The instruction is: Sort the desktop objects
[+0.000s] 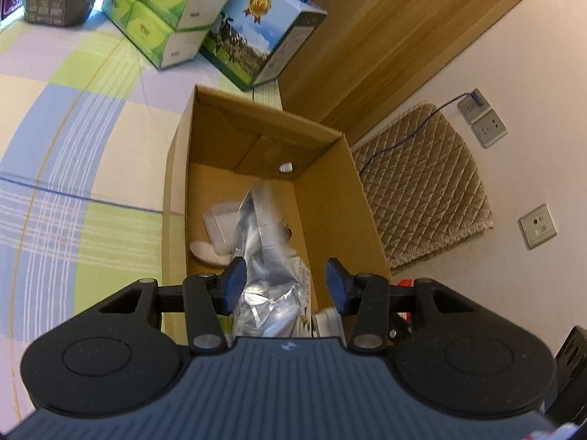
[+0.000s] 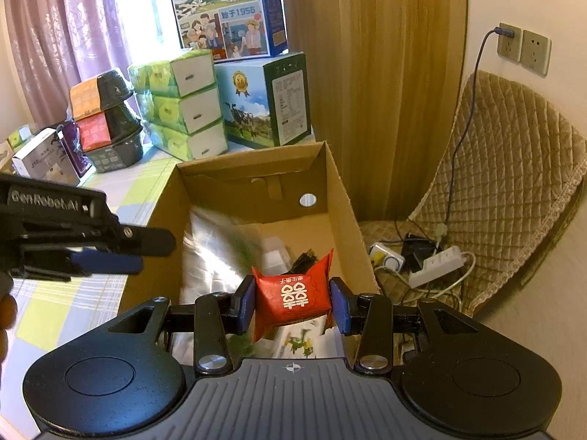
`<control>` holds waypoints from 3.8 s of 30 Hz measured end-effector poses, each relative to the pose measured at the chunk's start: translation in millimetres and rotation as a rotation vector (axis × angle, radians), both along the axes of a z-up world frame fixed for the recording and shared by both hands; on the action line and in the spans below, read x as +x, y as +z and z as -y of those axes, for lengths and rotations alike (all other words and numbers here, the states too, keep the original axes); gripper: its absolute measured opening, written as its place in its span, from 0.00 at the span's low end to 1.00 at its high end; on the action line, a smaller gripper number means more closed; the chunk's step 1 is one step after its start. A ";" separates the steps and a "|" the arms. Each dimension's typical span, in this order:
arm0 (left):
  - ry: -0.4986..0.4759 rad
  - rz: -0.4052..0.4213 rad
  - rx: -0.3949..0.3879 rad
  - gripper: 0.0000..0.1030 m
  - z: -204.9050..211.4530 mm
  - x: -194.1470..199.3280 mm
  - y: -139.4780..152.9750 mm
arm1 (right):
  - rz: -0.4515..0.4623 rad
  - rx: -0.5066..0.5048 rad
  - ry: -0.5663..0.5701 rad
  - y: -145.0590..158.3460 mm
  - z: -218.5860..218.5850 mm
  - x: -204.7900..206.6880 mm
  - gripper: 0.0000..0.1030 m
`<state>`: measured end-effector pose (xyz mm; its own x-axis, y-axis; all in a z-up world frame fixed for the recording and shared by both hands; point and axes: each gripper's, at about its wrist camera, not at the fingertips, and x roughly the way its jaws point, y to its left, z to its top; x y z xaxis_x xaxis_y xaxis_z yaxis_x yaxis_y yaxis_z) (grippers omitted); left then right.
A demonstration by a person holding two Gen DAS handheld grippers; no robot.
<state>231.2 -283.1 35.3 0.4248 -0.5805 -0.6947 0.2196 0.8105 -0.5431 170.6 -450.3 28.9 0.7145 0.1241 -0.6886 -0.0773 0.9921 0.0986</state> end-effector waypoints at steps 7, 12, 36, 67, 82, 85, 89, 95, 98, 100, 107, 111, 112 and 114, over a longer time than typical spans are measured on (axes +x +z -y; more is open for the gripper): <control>0.010 0.014 0.008 0.40 -12.1 -1.3 2.1 | -0.004 0.008 0.007 -3.3 -3.8 1.8 0.39; 0.017 0.017 0.011 0.40 -21.0 -4.3 3.0 | 0.012 0.045 0.019 -4.3 -7.8 4.0 0.47; 0.019 0.157 0.162 0.98 -46.6 -63.5 23.0 | -0.002 0.078 -0.023 2.6 1.4 -63.1 0.92; 0.046 0.208 0.308 0.99 -84.8 -198.2 48.7 | -0.026 0.019 -0.026 49.2 -10.5 -176.2 0.98; 0.016 0.200 0.317 0.99 -81.2 -218.2 39.6 | -0.032 -0.014 -0.013 52.9 -12.7 -197.2 0.98; 0.010 0.204 0.322 0.99 -78.4 -220.1 38.7 | -0.035 -0.013 -0.014 50.8 -12.2 -198.1 0.98; 0.004 0.210 0.331 0.99 -75.8 -221.6 38.2 | -0.038 -0.008 -0.015 48.8 -12.0 -198.9 0.98; 0.001 0.206 0.333 0.99 -74.3 -222.5 36.1 | -0.040 -0.005 -0.011 46.4 -14.0 -200.8 0.98; 0.000 0.206 0.336 0.99 -73.8 -222.9 34.9 | -0.042 -0.005 -0.013 45.2 -13.7 -201.2 0.98; -0.003 0.206 0.336 0.99 -73.7 -223.1 33.7 | -0.045 -0.002 -0.015 44.2 -13.5 -201.3 0.98; -0.009 0.203 0.333 0.99 -72.4 -223.7 31.0 | -0.049 -0.001 -0.018 42.4 -13.4 -202.4 0.98; -0.011 0.209 0.335 0.99 -71.7 -224.8 30.6 | -0.050 -0.001 -0.018 42.4 -13.2 -202.2 0.98; -0.012 0.208 0.335 0.99 -71.5 -224.8 30.5 | -0.051 0.000 -0.017 41.5 -12.9 -202.4 0.98; -0.012 0.207 0.335 0.99 -71.2 -224.5 30.3 | -0.052 0.001 -0.017 40.0 -12.5 -202.8 0.98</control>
